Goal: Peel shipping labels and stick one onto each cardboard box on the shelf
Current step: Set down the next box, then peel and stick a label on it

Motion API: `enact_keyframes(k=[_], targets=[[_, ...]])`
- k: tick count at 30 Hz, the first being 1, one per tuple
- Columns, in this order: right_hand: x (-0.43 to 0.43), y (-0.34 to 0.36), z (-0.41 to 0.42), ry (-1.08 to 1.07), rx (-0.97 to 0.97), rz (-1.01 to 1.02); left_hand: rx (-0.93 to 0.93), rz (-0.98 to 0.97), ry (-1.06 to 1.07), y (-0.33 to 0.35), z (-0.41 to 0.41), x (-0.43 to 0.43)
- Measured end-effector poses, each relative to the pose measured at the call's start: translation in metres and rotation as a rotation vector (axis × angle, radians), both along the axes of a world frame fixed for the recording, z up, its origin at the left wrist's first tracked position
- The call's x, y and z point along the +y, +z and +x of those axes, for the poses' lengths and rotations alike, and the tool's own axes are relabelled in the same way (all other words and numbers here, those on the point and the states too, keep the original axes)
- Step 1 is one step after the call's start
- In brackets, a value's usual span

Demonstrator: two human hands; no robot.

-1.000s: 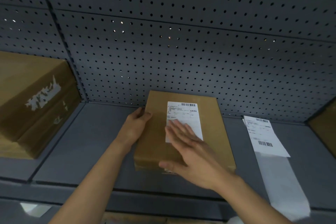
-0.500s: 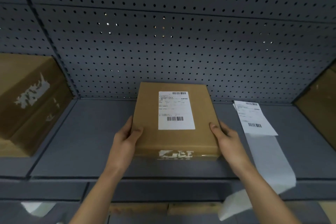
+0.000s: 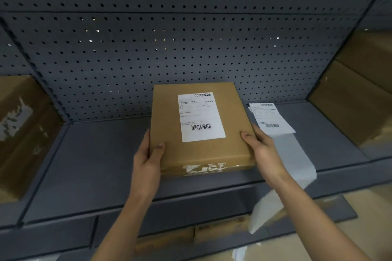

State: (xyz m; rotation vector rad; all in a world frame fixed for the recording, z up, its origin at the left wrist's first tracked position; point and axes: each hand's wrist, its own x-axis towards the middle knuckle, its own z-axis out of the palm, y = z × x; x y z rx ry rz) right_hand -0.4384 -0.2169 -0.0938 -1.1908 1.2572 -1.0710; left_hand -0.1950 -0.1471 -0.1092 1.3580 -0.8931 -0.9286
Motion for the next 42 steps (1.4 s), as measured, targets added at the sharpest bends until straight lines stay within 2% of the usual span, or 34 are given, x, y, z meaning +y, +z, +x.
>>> enact_keyframes(k=[13,17,29,42], targets=[[0.069,0.037,-0.092,-0.144,0.043,-0.225,-0.028,-0.132,-0.169,0.035,-0.088,0.018],[0.103,0.04,-0.15,-0.199,0.039,-0.252,-0.043,-0.162,-0.228,0.041,-0.146,0.034],[0.196,0.029,-0.345,-0.406,0.018,-0.195,-0.016,-0.095,-0.403,0.028,-0.346,0.079],[0.209,0.018,-0.508,-0.697,0.064,-0.159,0.01,-0.04,-0.691,0.023,-0.533,0.027]])
